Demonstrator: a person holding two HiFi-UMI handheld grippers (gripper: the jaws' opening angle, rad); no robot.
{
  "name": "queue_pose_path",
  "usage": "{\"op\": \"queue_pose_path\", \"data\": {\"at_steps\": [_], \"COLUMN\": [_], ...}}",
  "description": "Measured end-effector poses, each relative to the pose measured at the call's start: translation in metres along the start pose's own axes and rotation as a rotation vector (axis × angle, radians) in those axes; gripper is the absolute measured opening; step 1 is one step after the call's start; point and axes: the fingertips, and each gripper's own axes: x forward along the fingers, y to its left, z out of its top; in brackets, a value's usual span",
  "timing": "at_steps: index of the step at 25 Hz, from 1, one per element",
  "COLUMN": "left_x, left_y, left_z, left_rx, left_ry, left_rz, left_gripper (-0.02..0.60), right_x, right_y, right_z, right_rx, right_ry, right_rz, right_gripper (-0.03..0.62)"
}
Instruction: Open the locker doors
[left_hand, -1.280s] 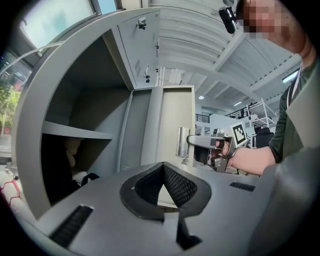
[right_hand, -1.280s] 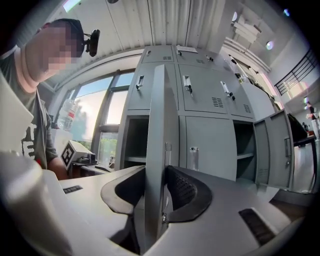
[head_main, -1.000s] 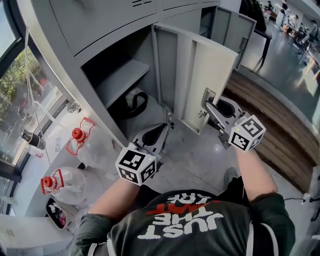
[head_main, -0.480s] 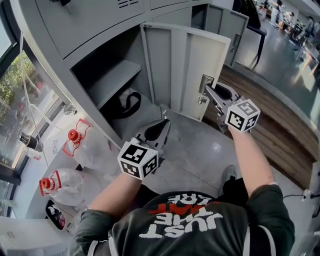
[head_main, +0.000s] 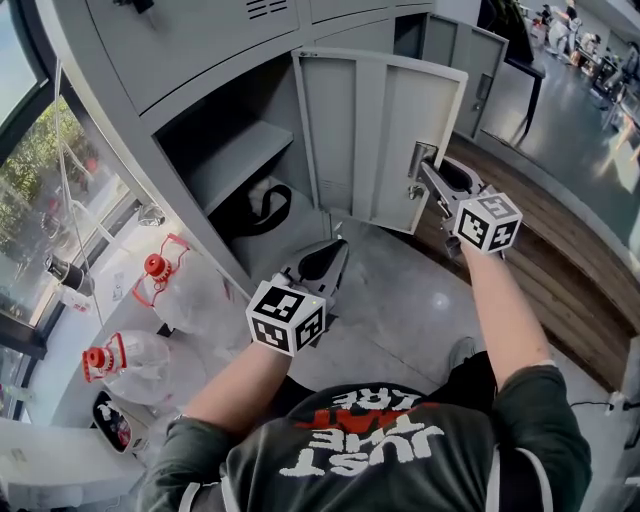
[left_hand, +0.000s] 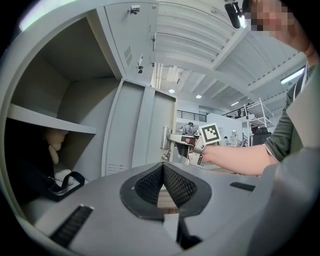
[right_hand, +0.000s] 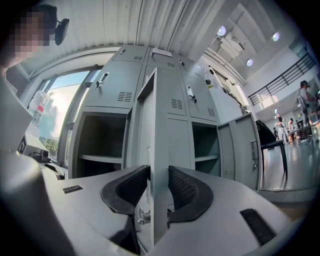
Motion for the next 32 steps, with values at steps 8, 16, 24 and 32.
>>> {"op": "queue_pose_path", "data": {"at_steps": [8, 16, 24, 32], "left_x": [0.002, -0.005, -0.016, -0.022], "left_y": [0.006, 0.012, 0.013, 0.011], "left_z": [0.003, 0.002, -0.01, -0.026], "left_rx": [0.008, 0.027, 0.014, -0.005], "left_ry": [-0.011, -0.019, -0.008, 0.011], "left_rz": [0.018, 0.041, 0.054, 0.058], "left_gripper": [0.005, 0.005, 0.005, 0.005], "right_x": [-0.032, -0.105, -0.131, -0.122], "right_y": [-0.005, 0.045, 0.091, 0.099], "right_z": [0.0, -0.023, -0.073, -0.074], "right_rx": [-0.012, 0.043, 0.095, 0.1], "right_ry": [0.003, 0.039, 0.103, 0.081], "right_rz": [-0.078, -0.036, -0.005, 0.016], "right_gripper": [0.181, 0.18, 0.101, 0.046]}}
